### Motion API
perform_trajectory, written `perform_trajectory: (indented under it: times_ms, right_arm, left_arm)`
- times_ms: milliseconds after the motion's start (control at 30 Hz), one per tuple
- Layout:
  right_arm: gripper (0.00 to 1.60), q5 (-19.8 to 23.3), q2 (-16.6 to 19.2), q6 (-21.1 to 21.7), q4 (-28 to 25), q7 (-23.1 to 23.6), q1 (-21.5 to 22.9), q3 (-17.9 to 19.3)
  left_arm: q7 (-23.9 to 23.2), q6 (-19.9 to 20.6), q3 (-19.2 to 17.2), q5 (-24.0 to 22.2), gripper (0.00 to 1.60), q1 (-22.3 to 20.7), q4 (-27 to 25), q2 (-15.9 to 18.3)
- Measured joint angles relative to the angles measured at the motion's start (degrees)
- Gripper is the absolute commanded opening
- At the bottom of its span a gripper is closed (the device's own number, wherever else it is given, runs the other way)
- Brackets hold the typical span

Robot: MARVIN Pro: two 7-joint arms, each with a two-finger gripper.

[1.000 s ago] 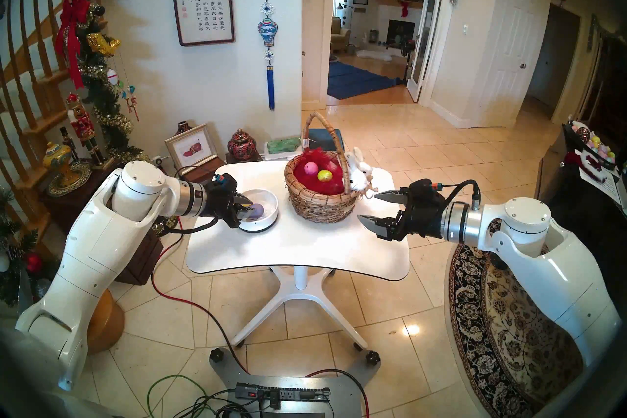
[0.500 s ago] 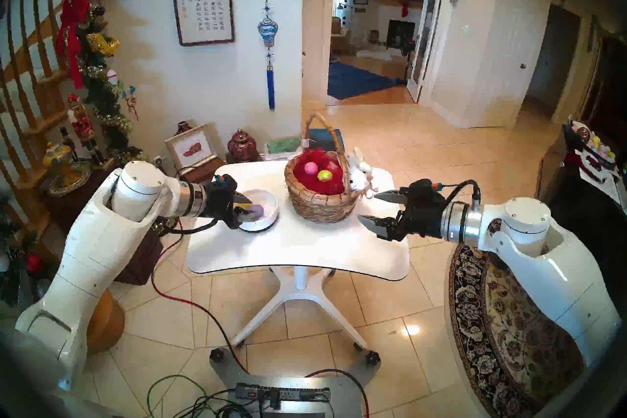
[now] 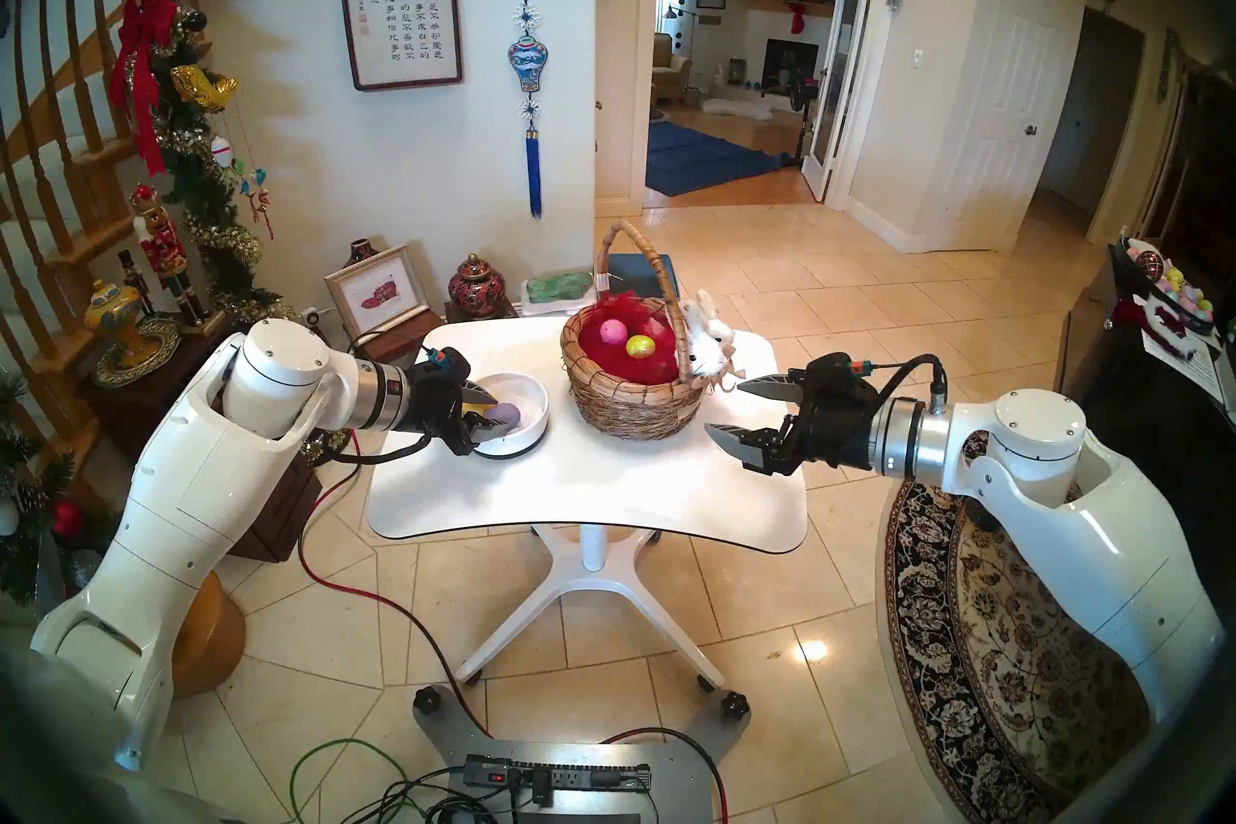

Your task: Put easter egg into basket

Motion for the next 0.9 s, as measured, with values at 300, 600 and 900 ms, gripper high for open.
perform_trajectory:
  times_ms: [300,600,900]
  right_arm:
    - [1.60,0.00,0.00,0.00,0.00,0.00,0.00,0.00]
    - [1.60,0.00,0.00,0.00,0.00,0.00,0.00,0.00]
    - [1.60,0.00,0.00,0.00,0.00,-0.01,0.00,0.00]
  left_arm:
    - [-0.03,-0.20,0.20,0.46,1.05,-0.04,-0.08,-0.11]
    - [0.33,-0.42,0.55,1.24,1.26,-0.21,-0.09,-0.41]
    - [0.80,-0.30,0.51,1.54,1.32,-0.30,-0.08,-0.63]
